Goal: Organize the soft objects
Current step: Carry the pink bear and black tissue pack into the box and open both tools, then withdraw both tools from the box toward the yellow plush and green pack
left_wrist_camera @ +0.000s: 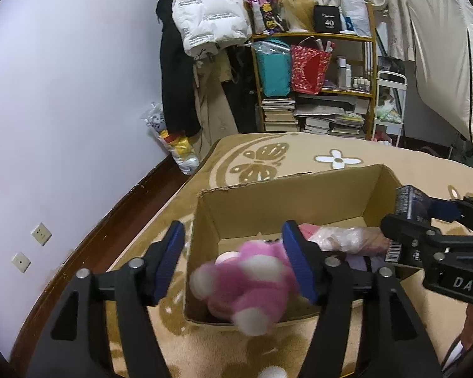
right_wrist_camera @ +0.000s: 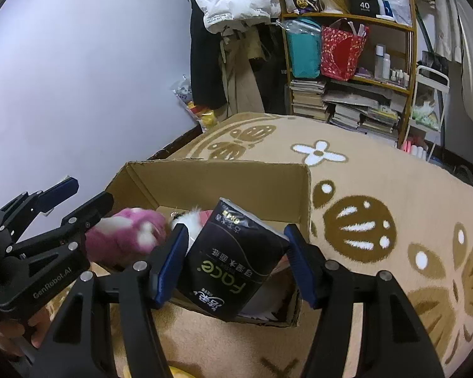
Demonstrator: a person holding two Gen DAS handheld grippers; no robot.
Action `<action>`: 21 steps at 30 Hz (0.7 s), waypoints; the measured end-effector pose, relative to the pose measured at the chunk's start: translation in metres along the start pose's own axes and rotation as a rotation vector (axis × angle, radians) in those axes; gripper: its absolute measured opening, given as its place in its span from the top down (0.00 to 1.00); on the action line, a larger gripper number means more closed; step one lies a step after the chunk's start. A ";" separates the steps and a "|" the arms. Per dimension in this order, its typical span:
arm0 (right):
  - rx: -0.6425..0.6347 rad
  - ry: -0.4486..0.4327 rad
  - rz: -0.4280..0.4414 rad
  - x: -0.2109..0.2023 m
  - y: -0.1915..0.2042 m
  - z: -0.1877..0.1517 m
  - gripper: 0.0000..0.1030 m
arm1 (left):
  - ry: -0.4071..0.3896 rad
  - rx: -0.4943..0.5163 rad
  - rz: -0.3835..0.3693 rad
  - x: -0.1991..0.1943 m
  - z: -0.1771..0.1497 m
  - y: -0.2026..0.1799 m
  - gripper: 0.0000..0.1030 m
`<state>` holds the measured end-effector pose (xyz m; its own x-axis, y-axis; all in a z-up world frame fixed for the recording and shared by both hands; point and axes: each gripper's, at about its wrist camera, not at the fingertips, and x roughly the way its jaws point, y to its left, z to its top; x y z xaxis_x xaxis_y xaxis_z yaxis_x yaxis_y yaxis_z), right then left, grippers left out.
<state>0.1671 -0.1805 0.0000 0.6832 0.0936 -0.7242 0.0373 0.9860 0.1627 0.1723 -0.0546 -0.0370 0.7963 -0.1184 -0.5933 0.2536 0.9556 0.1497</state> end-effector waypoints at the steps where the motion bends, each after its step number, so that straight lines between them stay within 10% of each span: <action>1: 0.004 -0.001 0.002 0.000 -0.001 0.000 0.31 | -0.001 -0.001 0.010 0.000 0.000 0.002 0.31; 10: 0.053 -0.012 -0.011 -0.003 -0.010 0.001 0.02 | 0.008 -0.006 0.054 -0.002 -0.003 0.009 0.04; 21: 0.082 -0.010 -0.013 -0.013 -0.014 0.000 0.00 | 0.031 -0.036 0.096 -0.010 -0.010 0.021 0.00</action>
<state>0.1576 -0.1954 0.0074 0.6894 0.0787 -0.7201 0.1059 0.9725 0.2076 0.1636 -0.0305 -0.0358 0.7983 -0.0177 -0.6019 0.1563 0.9714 0.1788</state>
